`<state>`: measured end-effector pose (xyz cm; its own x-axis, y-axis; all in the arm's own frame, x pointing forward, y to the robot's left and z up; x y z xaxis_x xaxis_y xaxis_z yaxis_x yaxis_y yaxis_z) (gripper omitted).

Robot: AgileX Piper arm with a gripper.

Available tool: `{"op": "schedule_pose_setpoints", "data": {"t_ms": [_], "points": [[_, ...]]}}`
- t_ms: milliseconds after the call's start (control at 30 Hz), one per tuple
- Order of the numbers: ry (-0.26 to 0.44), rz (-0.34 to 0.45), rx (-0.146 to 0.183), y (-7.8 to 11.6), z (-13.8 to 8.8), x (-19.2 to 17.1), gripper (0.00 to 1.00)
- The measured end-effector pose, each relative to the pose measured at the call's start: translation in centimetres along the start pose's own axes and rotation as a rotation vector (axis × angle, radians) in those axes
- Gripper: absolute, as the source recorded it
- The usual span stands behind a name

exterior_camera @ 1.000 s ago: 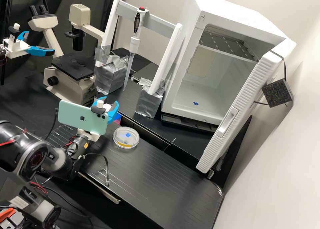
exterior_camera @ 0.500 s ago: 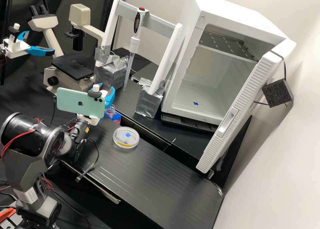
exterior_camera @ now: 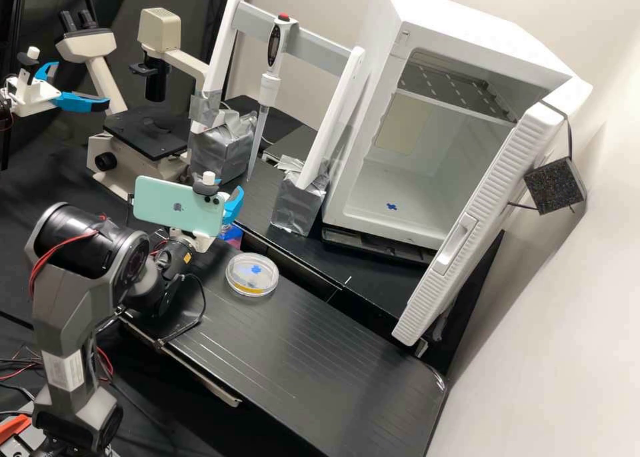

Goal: Close the bottle

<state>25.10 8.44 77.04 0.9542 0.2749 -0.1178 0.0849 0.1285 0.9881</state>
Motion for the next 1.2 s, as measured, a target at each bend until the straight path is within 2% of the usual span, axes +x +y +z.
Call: {"op": "schedule_pose_setpoints", "data": {"t_ms": [200, 433, 700, 967, 1200], "points": [[-0.009, -0.015, -0.002, -0.3, 0.3, 0.1, 0.0], [-0.009, -0.023, 0.044, -0.5, 0.4, 0.1, 0.0], [-0.016, -0.047, 0.052, -1.0, 0.7, -0.4, 0.0], [-0.01, -0.054, 0.076, -1.1, 1.2, -0.9, 0.0], [0.003, -0.055, 0.074, -0.8, 1.1, -1.4, 0.0]]}}
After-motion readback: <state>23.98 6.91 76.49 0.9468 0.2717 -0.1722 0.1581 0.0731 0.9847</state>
